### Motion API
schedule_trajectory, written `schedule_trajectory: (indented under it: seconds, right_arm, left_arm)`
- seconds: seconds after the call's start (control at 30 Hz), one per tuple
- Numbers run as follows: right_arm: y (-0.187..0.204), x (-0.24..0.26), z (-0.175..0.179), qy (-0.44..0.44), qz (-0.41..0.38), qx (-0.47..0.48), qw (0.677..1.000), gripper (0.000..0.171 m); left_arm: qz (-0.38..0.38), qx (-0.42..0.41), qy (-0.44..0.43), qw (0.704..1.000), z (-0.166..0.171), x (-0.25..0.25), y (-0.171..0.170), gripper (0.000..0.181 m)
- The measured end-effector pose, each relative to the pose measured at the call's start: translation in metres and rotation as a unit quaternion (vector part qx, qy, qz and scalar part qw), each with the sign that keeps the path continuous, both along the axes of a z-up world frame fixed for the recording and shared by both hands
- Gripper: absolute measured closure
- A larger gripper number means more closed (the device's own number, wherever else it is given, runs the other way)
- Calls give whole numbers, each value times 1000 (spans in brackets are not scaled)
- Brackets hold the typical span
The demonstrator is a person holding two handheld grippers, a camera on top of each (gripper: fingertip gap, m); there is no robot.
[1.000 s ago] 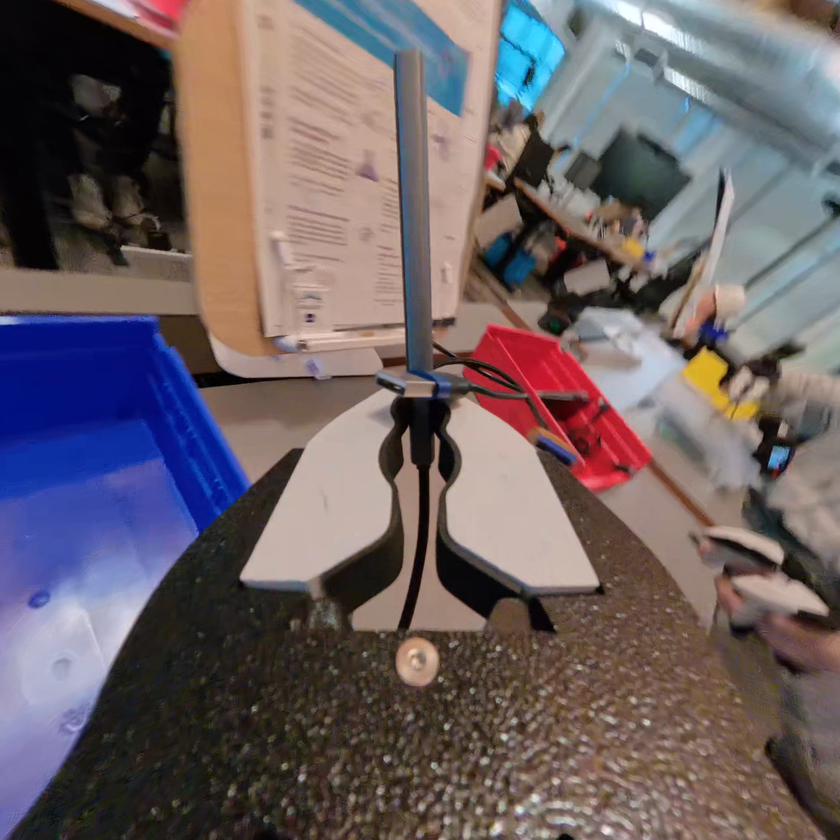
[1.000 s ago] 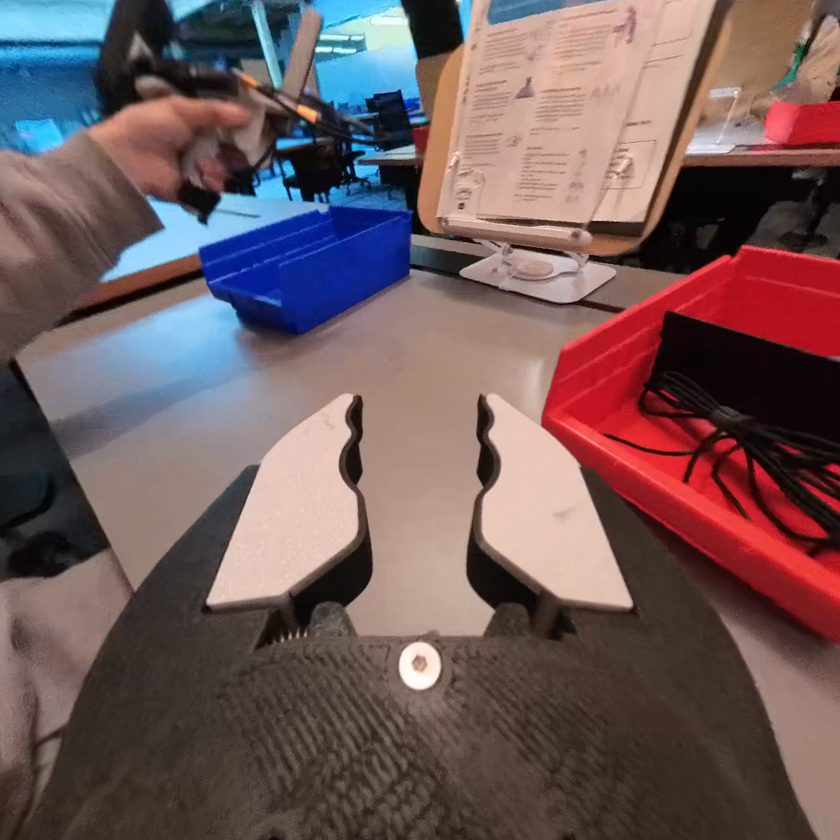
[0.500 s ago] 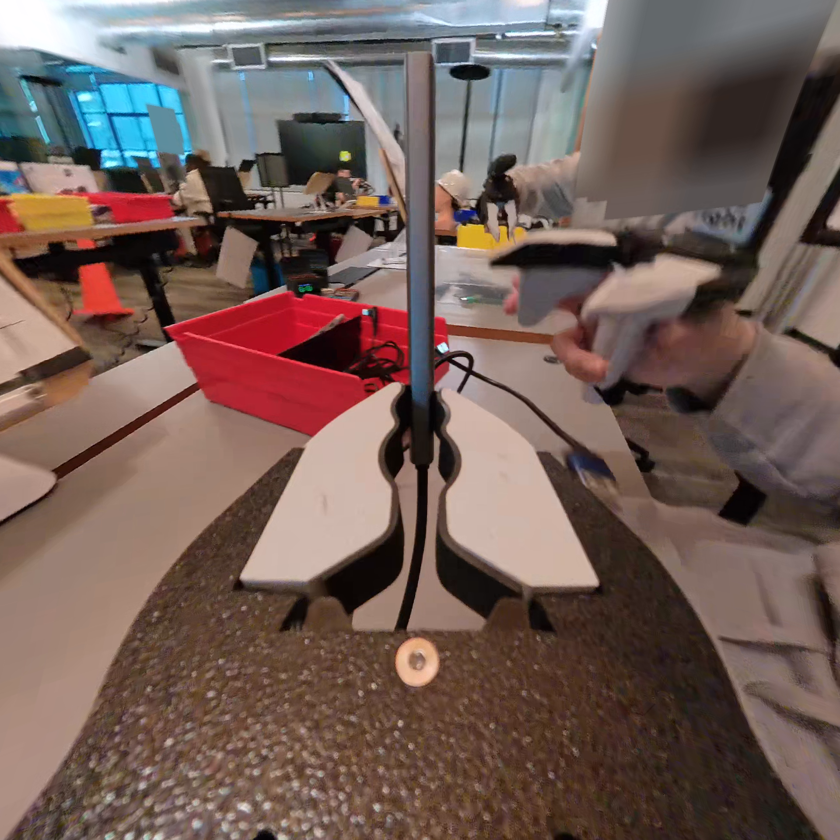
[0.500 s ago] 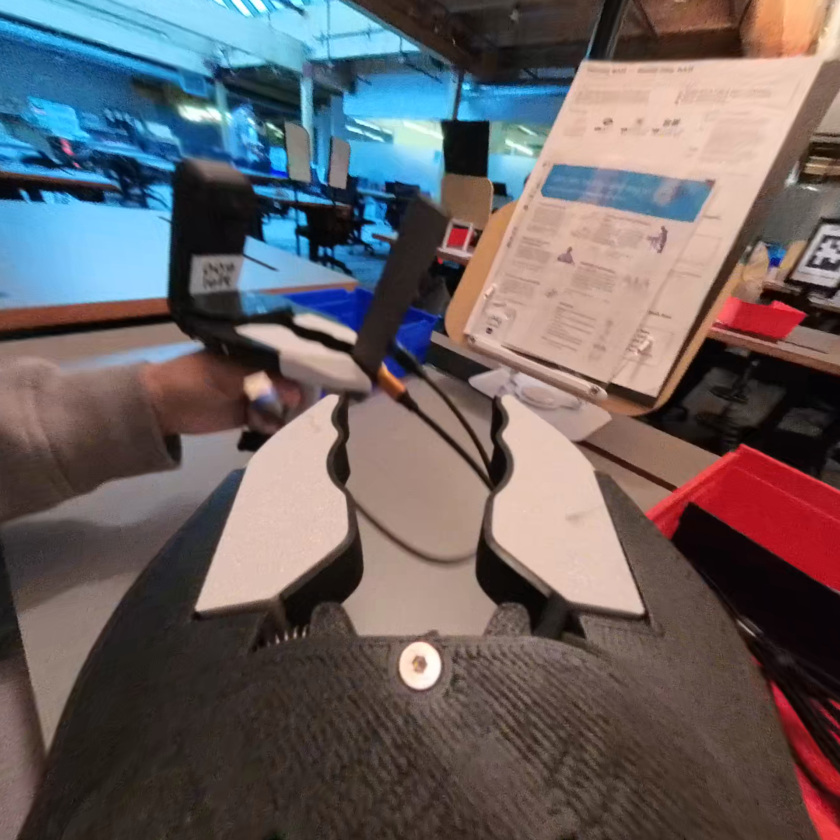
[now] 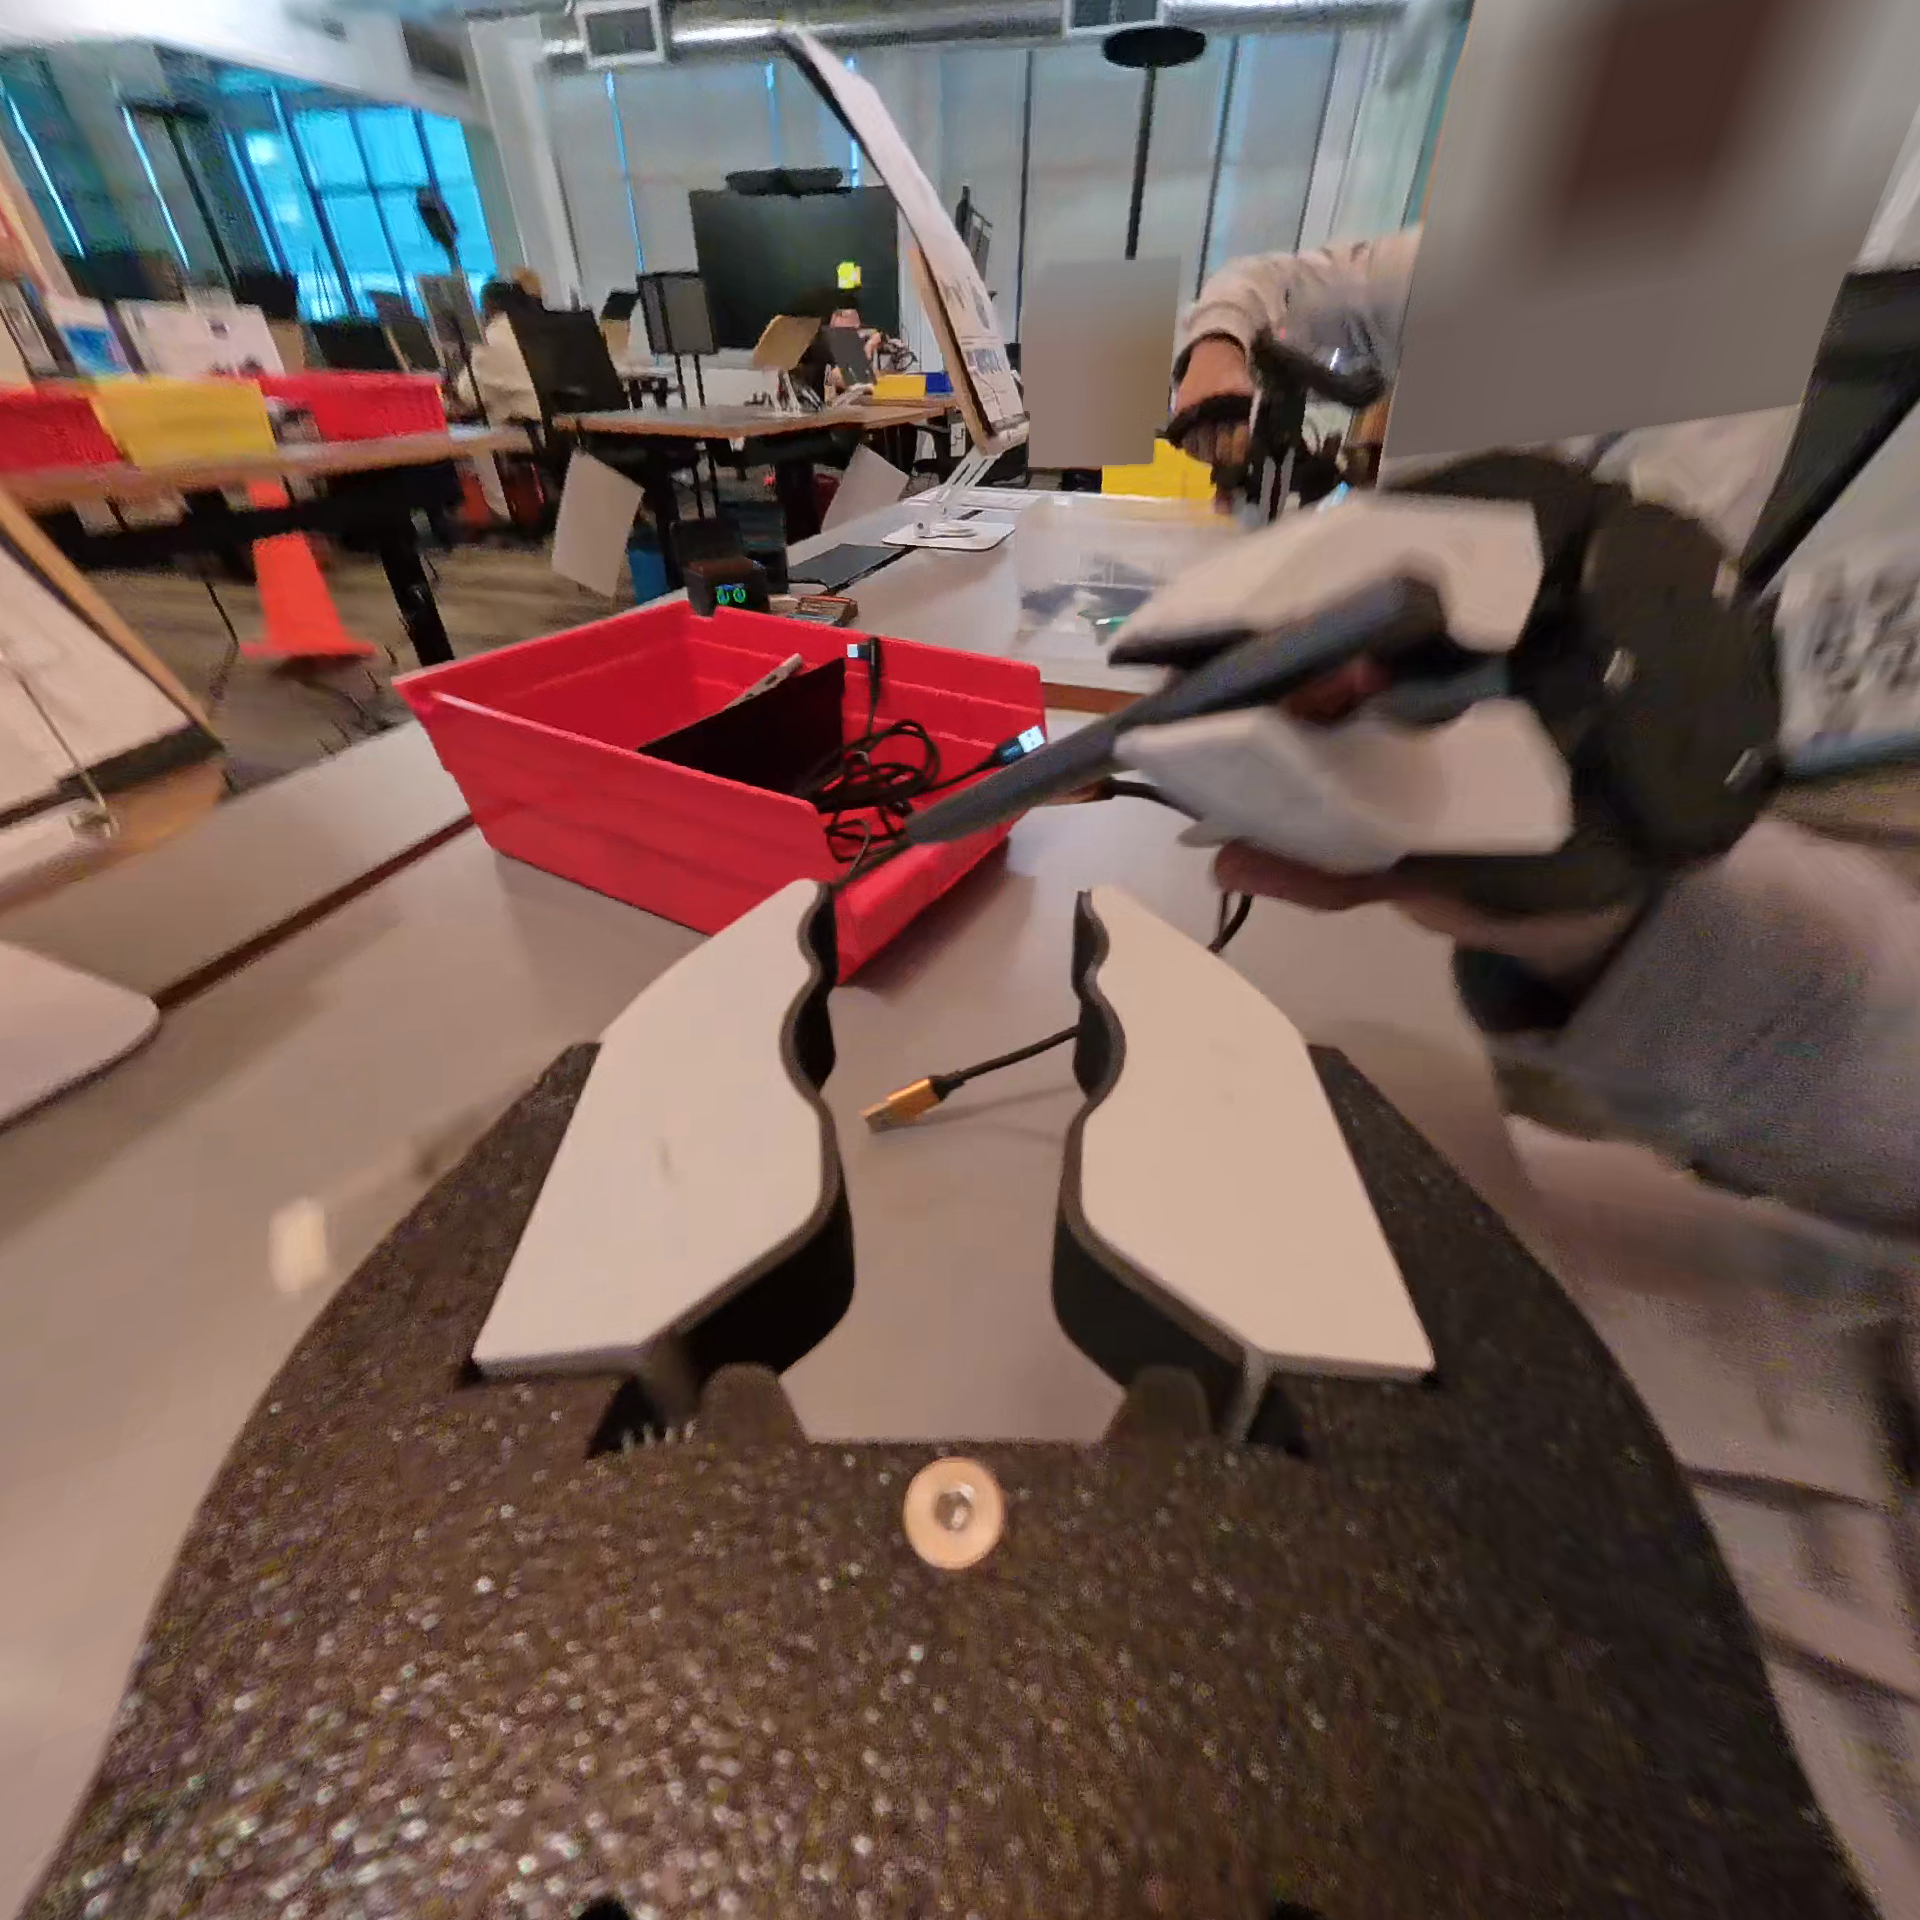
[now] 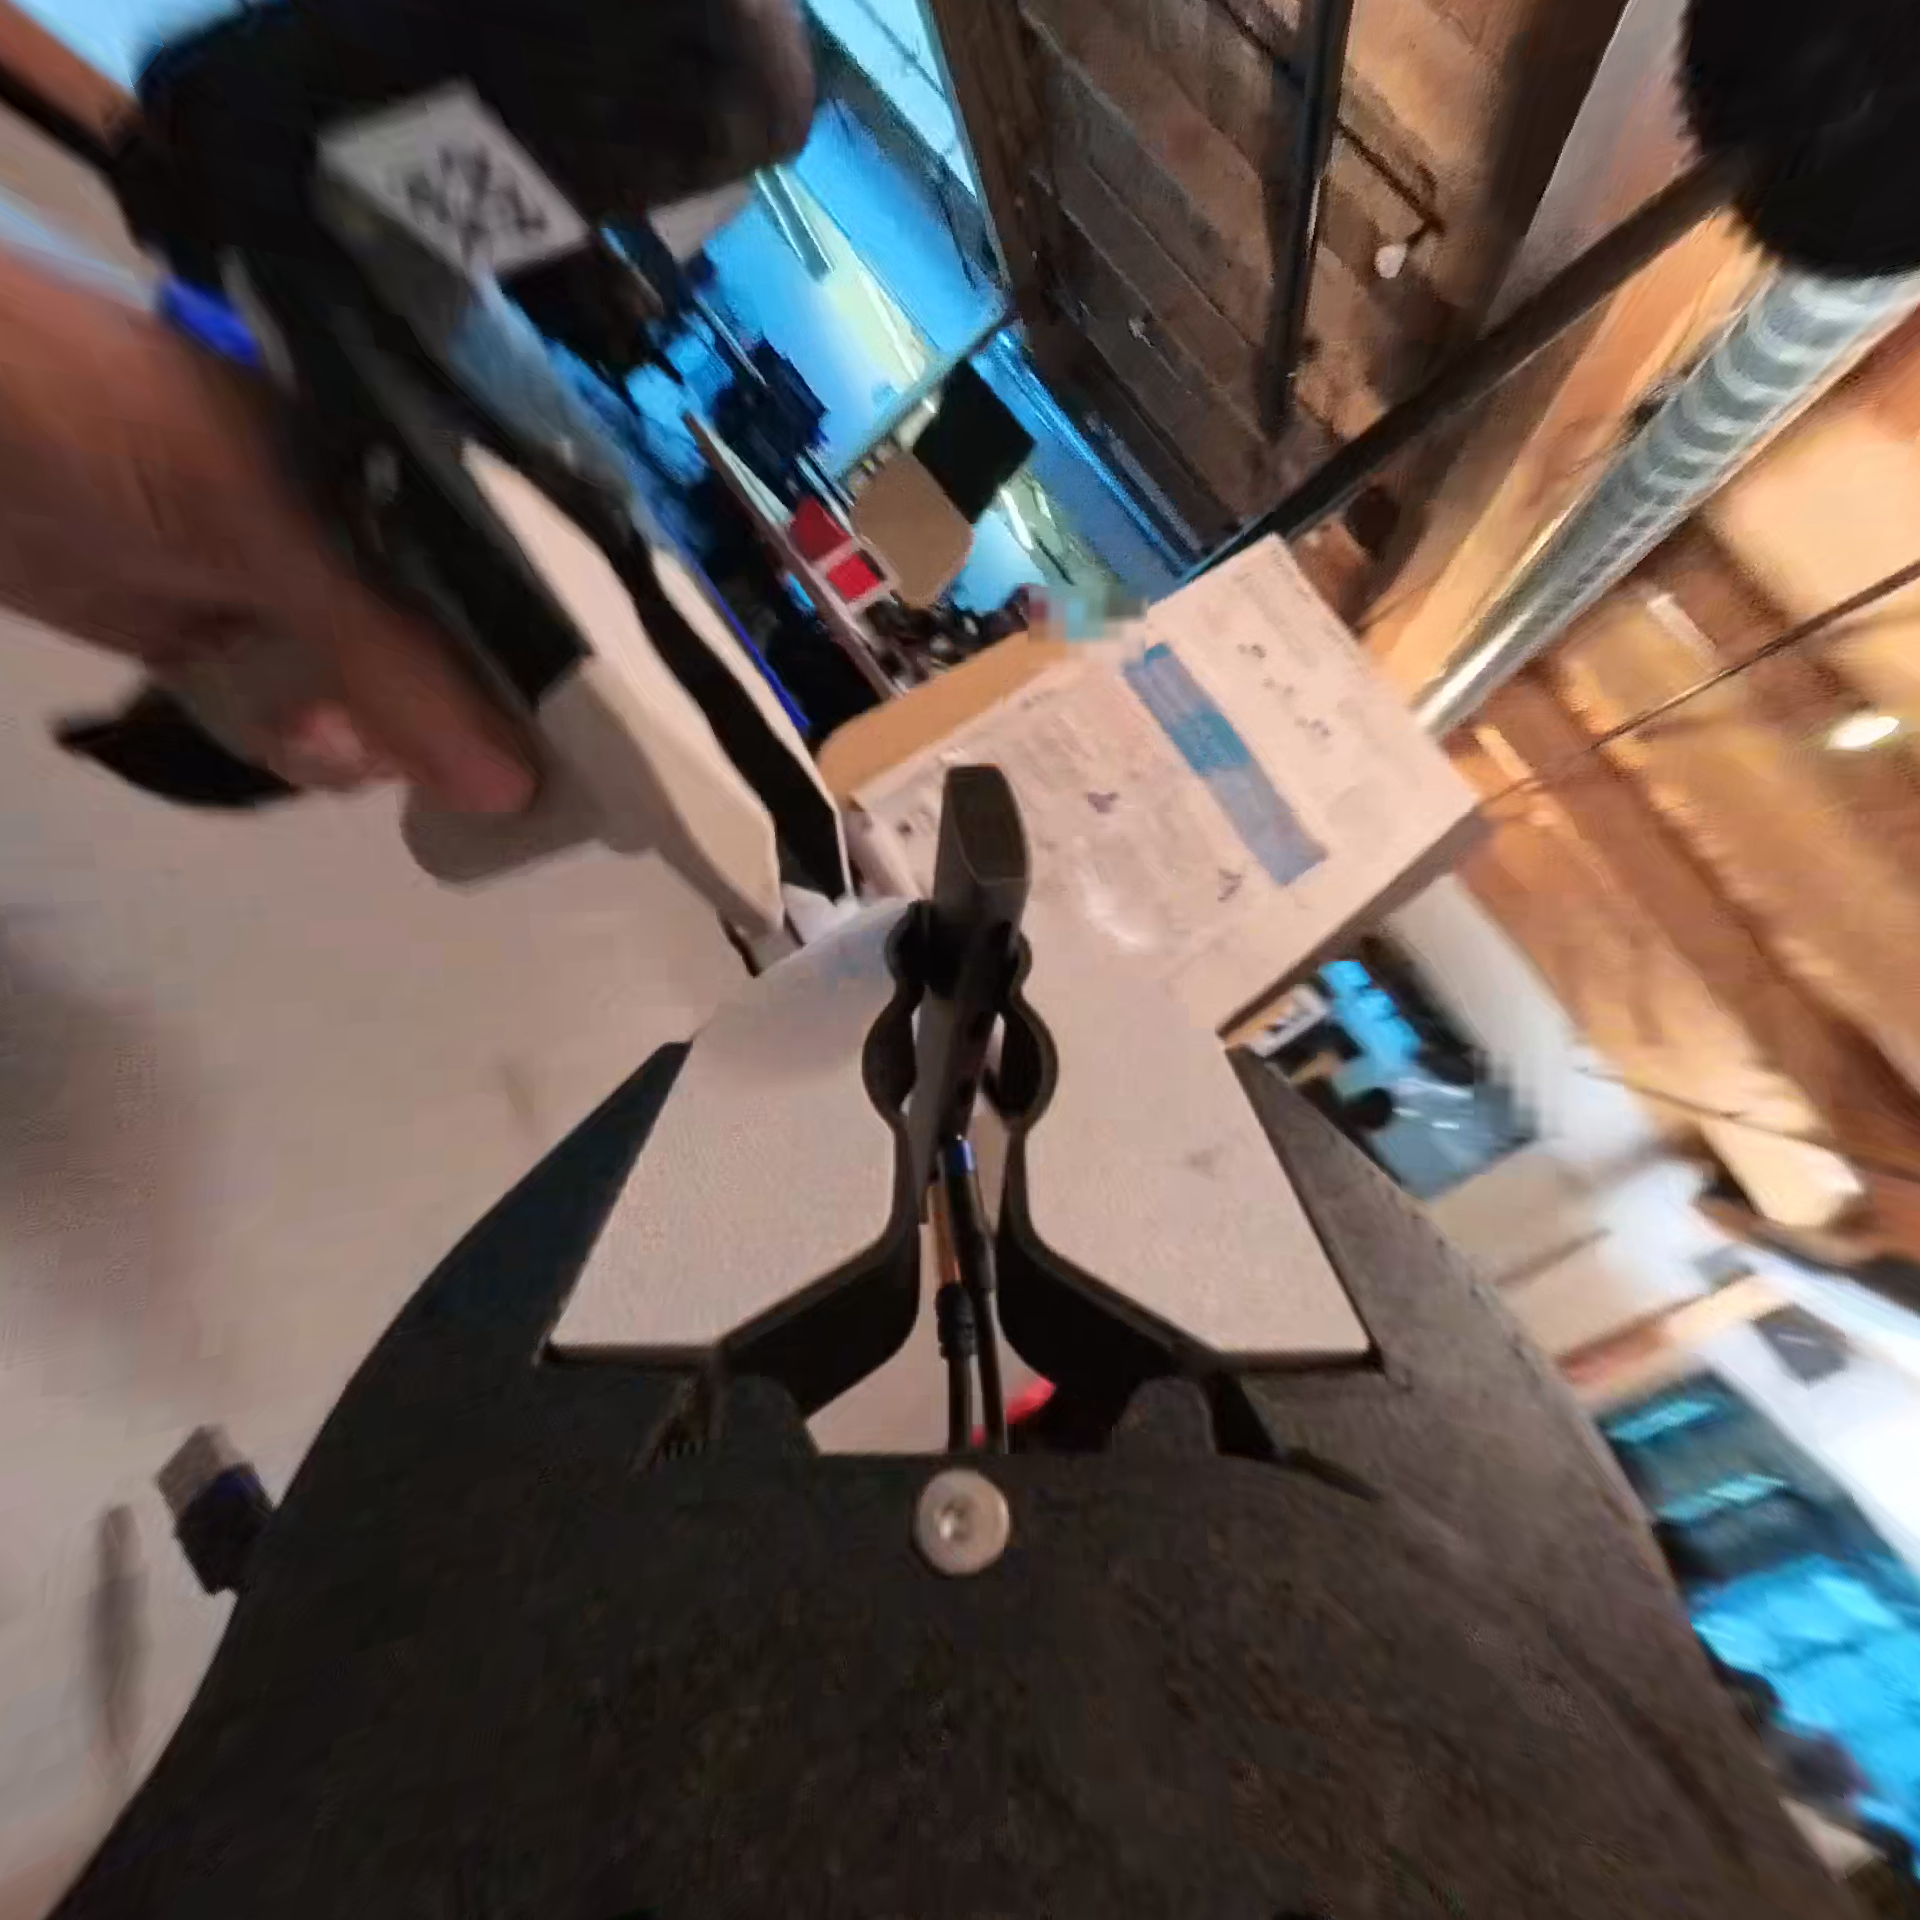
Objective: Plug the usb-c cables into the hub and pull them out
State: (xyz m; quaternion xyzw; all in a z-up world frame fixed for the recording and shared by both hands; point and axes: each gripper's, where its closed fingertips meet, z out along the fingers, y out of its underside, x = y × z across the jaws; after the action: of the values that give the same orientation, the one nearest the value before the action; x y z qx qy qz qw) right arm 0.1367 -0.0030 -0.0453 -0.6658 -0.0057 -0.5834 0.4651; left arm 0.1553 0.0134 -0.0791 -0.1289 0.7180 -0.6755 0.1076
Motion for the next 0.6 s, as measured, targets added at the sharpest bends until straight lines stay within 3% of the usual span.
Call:
schedule_trajectory:
  seconds: [0.17, 0.37, 0.6]
  right_arm:
    - [-14, 27, -32, -100, -160, -183, 965, 161]
    - [2, 30, -42, -108, -166, -200, 960, 161]
    - [12, 26, -44, -112, -163, -204, 959, 161]
  left_arm:
    - [9, -32, 131, 991, 28, -29, 7, 134]
    - [125, 78, 121, 982, -5, -29, 5, 137]
    - [116, 102, 83, 984, -14, -30, -6, 159]
